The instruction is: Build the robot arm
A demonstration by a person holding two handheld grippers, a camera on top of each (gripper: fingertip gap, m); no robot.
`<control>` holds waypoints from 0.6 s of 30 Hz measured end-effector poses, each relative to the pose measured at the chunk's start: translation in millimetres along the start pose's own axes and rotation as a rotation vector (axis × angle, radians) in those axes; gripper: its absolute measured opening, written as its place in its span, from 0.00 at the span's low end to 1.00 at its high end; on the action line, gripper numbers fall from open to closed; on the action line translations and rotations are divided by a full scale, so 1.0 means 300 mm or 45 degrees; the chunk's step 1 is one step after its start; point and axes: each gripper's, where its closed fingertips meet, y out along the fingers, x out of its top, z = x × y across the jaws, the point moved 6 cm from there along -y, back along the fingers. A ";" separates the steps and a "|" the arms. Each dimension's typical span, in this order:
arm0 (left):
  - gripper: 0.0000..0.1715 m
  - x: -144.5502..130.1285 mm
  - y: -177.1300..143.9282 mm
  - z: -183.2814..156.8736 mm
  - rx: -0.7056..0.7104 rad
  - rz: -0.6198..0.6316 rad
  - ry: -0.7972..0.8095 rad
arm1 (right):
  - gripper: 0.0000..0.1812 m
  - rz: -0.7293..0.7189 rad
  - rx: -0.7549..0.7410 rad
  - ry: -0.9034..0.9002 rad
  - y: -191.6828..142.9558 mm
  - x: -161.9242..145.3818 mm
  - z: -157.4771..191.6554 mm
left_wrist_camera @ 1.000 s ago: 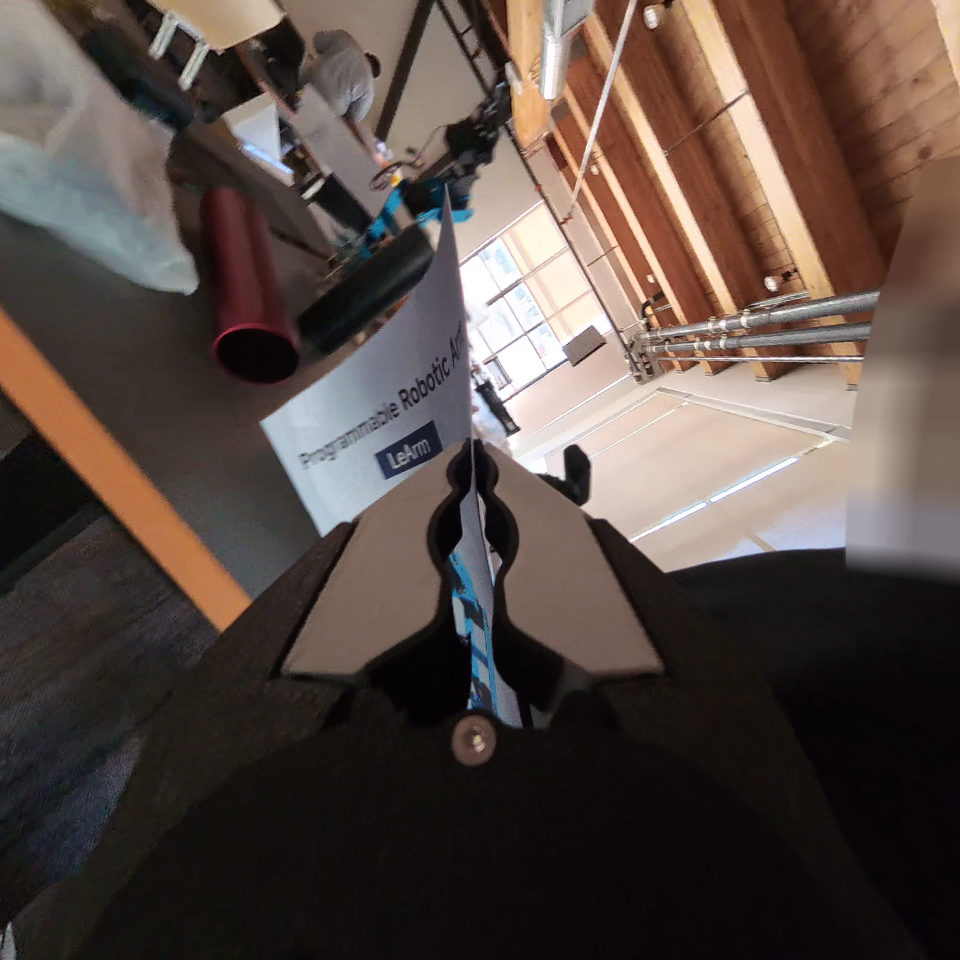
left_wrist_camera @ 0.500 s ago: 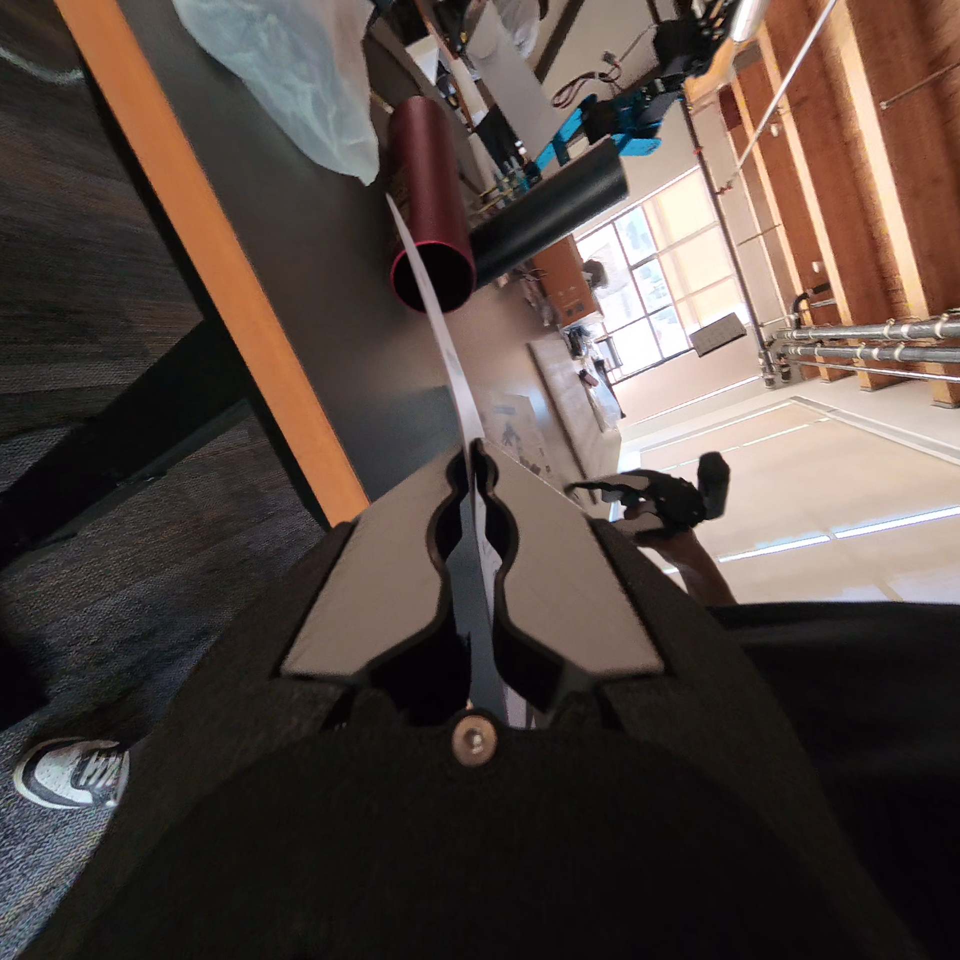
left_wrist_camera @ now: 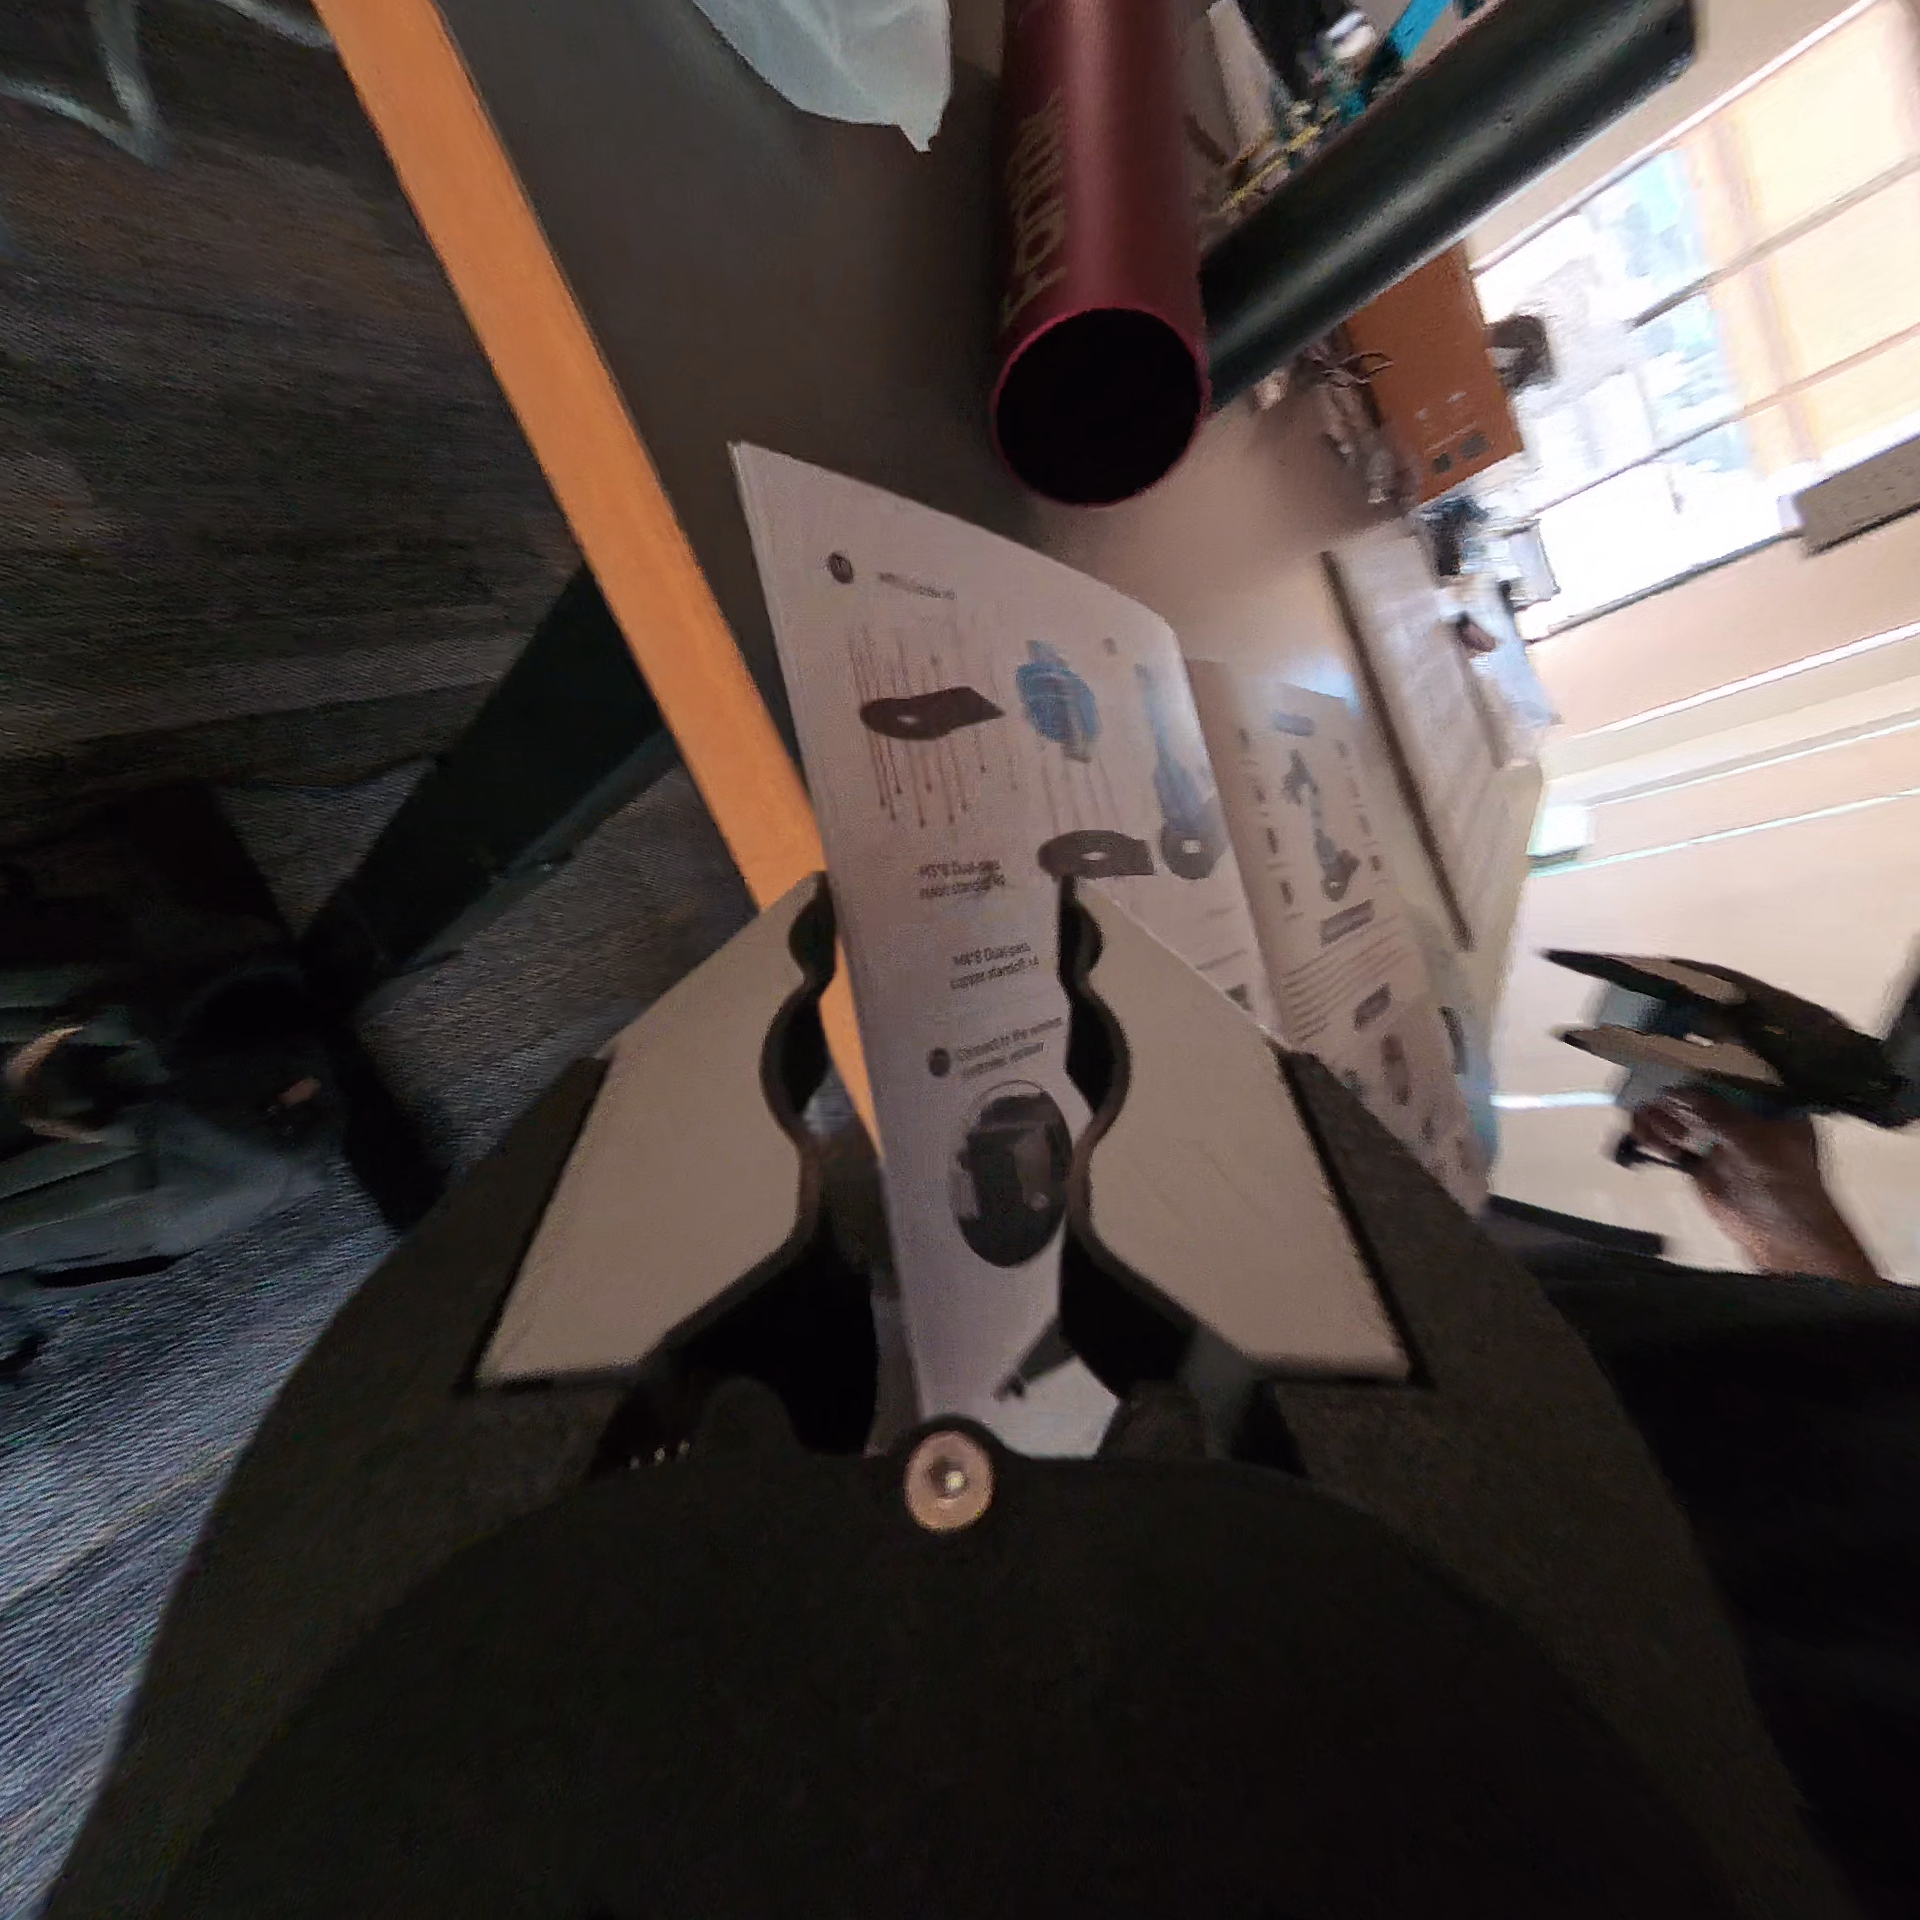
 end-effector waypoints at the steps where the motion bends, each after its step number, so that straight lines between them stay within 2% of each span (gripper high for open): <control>1: 0.29 0.006 -0.017 0.007 0.084 -0.006 0.036 | 0.35 -0.006 -0.014 0.017 -0.026 -0.029 0.008; 4: 0.33 0.082 -0.114 -0.037 0.453 -0.133 0.321 | 0.33 0.021 -0.098 0.039 -0.069 -0.134 0.040; 6: 0.32 0.143 -0.125 -0.181 0.572 -0.232 0.637 | 0.28 0.004 0.011 0.235 -0.071 -0.195 0.076; 7: 0.32 0.148 -0.076 -0.287 0.496 -0.252 0.775 | 0.30 -0.041 0.098 0.375 -0.066 -0.213 0.094; 8: 0.31 0.121 0.009 -0.401 0.333 -0.194 0.883 | 0.32 -0.094 0.179 0.519 -0.057 -0.226 0.109; 10: 0.24 -0.010 0.221 -0.601 -0.044 0.097 1.033 | 0.32 -0.154 0.297 0.698 -0.026 -0.250 0.132; 11: 0.18 -0.087 0.324 -0.675 -0.175 0.227 1.117 | 0.29 -0.180 0.292 0.730 -0.010 -0.260 0.135; 12: 0.17 -0.163 0.419 -0.733 -0.262 0.332 1.214 | 0.25 -0.200 0.288 0.769 0.005 -0.269 0.135; 15: 0.12 -0.347 0.637 -0.835 -0.435 0.543 1.419 | 0.24 -0.318 0.447 0.993 0.030 -0.271 0.137; 18: 0.10 -0.434 0.741 -0.871 -0.520 0.701 1.445 | 0.18 -0.438 0.557 1.120 0.036 -0.263 0.131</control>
